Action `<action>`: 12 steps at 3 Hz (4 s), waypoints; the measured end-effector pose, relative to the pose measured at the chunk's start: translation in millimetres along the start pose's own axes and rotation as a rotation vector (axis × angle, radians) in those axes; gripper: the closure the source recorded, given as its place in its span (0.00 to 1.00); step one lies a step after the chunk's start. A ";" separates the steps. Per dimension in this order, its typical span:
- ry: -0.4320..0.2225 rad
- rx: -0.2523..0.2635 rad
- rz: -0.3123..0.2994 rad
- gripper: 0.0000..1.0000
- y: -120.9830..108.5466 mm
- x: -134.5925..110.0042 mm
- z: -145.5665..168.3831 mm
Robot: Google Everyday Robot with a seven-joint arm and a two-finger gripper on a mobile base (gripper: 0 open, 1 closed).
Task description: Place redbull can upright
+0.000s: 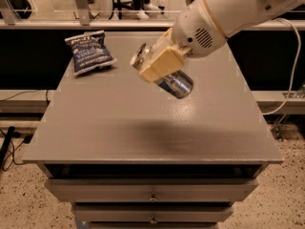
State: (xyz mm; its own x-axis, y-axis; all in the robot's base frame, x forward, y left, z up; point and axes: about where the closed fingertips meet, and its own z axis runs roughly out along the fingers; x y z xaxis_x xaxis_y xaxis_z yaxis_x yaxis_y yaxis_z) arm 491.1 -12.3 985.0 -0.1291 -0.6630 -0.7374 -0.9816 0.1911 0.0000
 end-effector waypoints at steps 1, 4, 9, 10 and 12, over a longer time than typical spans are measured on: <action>0.010 0.000 -0.028 1.00 4.2 -3.5 3.3; -0.286 0.032 -0.051 1.00 -10.5 52.4 -20.0; -0.774 0.015 -0.047 1.00 -31.4 107.1 -46.8; -0.790 -0.022 -0.011 1.00 -34.4 111.9 -43.5; -0.753 -0.067 0.008 0.84 -35.0 121.4 -26.6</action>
Offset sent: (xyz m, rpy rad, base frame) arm -0.0039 -0.0103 -0.0023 0.1729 -0.0405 0.0190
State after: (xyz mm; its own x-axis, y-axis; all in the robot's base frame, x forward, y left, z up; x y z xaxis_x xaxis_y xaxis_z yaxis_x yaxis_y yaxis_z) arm 506.0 -118.8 913.4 -0.0287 0.0171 -0.9994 -0.9906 0.1332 0.0307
